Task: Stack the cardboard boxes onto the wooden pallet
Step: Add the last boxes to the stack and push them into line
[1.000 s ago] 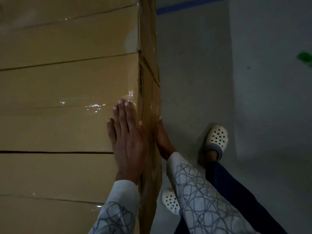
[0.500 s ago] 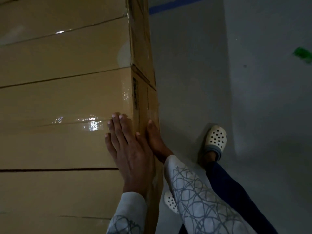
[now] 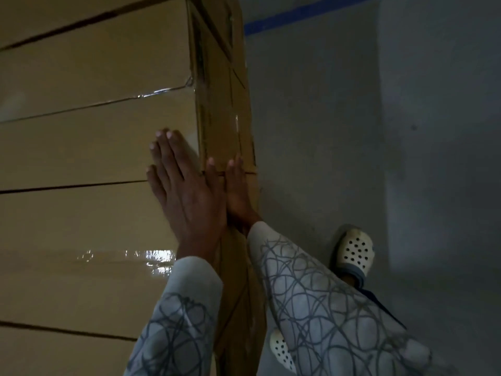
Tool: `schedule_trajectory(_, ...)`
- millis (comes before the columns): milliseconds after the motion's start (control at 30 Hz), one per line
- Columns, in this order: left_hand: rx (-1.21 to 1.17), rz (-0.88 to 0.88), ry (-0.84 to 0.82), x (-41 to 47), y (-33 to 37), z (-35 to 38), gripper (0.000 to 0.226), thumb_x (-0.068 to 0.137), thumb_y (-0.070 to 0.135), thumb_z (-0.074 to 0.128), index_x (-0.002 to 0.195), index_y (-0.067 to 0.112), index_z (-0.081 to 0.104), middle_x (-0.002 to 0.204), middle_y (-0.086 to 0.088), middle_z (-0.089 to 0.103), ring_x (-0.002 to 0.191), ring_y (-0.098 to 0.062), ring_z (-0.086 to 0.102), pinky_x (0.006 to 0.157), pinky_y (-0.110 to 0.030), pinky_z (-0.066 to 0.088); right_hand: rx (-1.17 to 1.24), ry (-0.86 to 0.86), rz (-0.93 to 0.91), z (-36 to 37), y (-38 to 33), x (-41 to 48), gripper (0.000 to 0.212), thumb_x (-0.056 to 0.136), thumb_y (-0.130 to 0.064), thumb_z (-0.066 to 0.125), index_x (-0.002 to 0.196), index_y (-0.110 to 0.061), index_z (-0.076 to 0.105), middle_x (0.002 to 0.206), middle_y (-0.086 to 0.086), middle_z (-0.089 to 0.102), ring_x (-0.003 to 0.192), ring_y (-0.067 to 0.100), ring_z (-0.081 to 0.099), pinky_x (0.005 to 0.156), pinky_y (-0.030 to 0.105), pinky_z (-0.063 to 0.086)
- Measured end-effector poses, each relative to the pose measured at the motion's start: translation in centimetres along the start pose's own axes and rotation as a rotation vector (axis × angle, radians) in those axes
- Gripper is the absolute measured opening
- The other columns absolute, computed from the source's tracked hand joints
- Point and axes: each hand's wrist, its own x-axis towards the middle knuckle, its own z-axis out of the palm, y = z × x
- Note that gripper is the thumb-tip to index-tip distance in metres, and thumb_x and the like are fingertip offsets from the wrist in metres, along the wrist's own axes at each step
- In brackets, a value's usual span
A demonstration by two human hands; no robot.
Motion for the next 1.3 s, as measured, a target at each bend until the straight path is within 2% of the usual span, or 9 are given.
schedule_trajectory(100,0.026,-0.008,-0.012,-0.2,0.2,-0.2,0.068,0.109,0.043,0.035,0.161,0.005,0.012,0.169,-0.012,0.011,0.157,-0.026,0.007,0.126,-0.049,0.01,0.016,0.009,0.001,-1.1,-0.6,-0.3,0.072,0.105,-0.063,0.015,0.166,-0.027,0.001,0.173,-0.01,-0.002,0.159,0.009,-0.001,0.131,0.044,0.004)
schedule_trajectory(233,0.029,-0.011,-0.029,0.0,0.7,-0.4,0.067,0.109,0.038,0.039,0.16,0.003,0.013,0.169,-0.014,0.011,0.157,-0.027,0.006,0.126,-0.05,0.011,0.062,-0.011,0.058,-0.4,-0.7,0.6,0.093,0.09,-0.086,0.017,0.165,-0.034,0.002,0.173,-0.015,-0.002,0.158,0.007,-0.001,0.13,0.048,0.007)
schedule_trajectory(467,-0.04,-0.048,-0.052,1.1,1.9,-1.5,0.067,0.104,0.03,0.046,0.159,0.002,0.02,0.168,-0.013,0.016,0.157,-0.026,0.011,0.124,-0.054,0.015,0.217,0.066,0.224,-1.7,1.9,4.9,0.102,0.076,-0.101,0.033,0.158,-0.04,0.036,0.164,-0.01,0.039,0.151,0.014,0.037,0.125,0.052,0.028)
schedule_trajectory(633,-0.172,0.014,-0.005,11.4,5.0,-1.9,0.068,0.104,0.034,0.051,0.159,0.003,0.023,0.167,-0.015,0.019,0.156,-0.028,0.012,0.125,-0.05,0.012,0.18,0.191,0.173,-3.9,-9.5,7.2,0.081,0.101,-0.074,0.024,0.159,-0.019,0.04,0.161,0.003,0.043,0.147,0.023,0.043,0.122,0.049,0.036)
schedule_trajectory(767,-0.18,0.093,0.02,21.1,6.3,-1.0,0.073,0.103,0.043,0.051,0.159,0.006,0.024,0.167,-0.016,0.019,0.156,-0.031,0.013,0.124,-0.052,0.013,0.283,0.242,0.124,-3.7,-13.0,14.4,0.099,0.08,-0.098,0.033,0.16,-0.041,0.032,0.166,-0.015,0.032,0.151,0.008,0.033,0.127,0.047,0.024)
schedule_trajectory(867,-0.12,0.116,0.011,25.6,6.9,0.2,0.077,0.102,0.054,0.047,0.161,0.012,0.022,0.168,-0.012,0.016,0.156,-0.029,0.01,0.125,-0.051,0.011,0.332,0.287,0.121,-3.7,-15.5,19.1,0.109,0.075,-0.101,0.034,0.163,-0.039,0.021,0.17,-0.012,0.024,0.153,0.008,0.029,0.126,0.045,0.026)
schedule_trajectory(1033,-0.104,0.104,0.016,27.9,7.3,1.6,0.067,0.104,0.041,0.044,0.16,0.009,0.023,0.168,-0.007,0.019,0.157,-0.025,0.012,0.126,-0.049,0.01,0.252,0.125,0.049,-2.1,-18.7,21.4,0.072,0.103,-0.072,0.031,0.153,-0.023,0.05,0.149,0.001,0.059,0.138,0.016,0.055,0.119,0.047,0.04)
schedule_trajectory(1200,-0.107,0.099,-0.026,27.5,7.1,1.7,0.065,0.106,0.036,0.043,0.16,0.007,0.022,0.168,-0.009,0.018,0.157,-0.026,0.01,0.125,-0.05,0.011,0.35,0.295,0.209,-3.4,-14.6,23.7,0.104,0.074,-0.1,0.041,0.158,-0.038,0.036,0.162,-0.01,0.042,0.148,0.011,0.041,0.125,0.049,0.03)
schedule_trajectory(1300,-0.065,0.082,-0.039,27.6,7.4,1.8,0.064,0.107,0.034,0.039,0.161,0.007,0.019,0.169,-0.008,0.014,0.157,-0.025,0.007,0.125,-0.05,0.01,0.312,0.177,0.137,-2.4,-17.8,22.5,0.081,0.097,-0.079,0.035,0.155,-0.023,0.046,0.151,0.0,0.057,0.139,0.015,0.054,0.12,0.047,0.039)
